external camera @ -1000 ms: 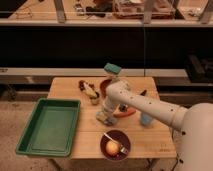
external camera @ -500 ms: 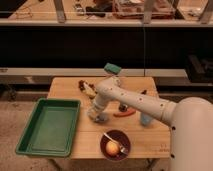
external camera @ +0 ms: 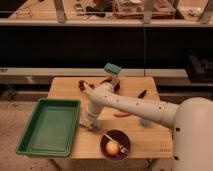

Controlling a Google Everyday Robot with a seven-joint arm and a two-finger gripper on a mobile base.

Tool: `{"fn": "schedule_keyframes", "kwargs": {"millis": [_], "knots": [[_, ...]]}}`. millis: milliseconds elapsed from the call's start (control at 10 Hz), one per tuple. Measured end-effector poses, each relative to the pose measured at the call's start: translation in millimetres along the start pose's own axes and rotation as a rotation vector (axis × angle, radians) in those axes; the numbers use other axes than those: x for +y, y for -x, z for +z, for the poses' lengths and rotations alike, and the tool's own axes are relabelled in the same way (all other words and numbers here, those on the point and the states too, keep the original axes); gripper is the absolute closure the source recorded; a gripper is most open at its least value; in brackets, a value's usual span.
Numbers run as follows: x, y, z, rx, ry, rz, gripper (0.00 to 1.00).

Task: Wipe table surface with towel

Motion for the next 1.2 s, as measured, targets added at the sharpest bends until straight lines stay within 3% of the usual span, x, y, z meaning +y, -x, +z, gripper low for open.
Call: {"fn": "schedule_keyframes", "kwargs": {"millis": [400,800,1000,1200], "knots": [[-5.4,38.3,5.3,-0.019,-0.019,0.002,1.00],[43.5,88.1,-16.0,-0.042,0.021,0.099,1.00],[74.3,90.6,-21.4,-0.060,0.045,0.137,1.00],[73.3,89.6,-21.1,-0.056,0.049,0.131,1.00]]}}
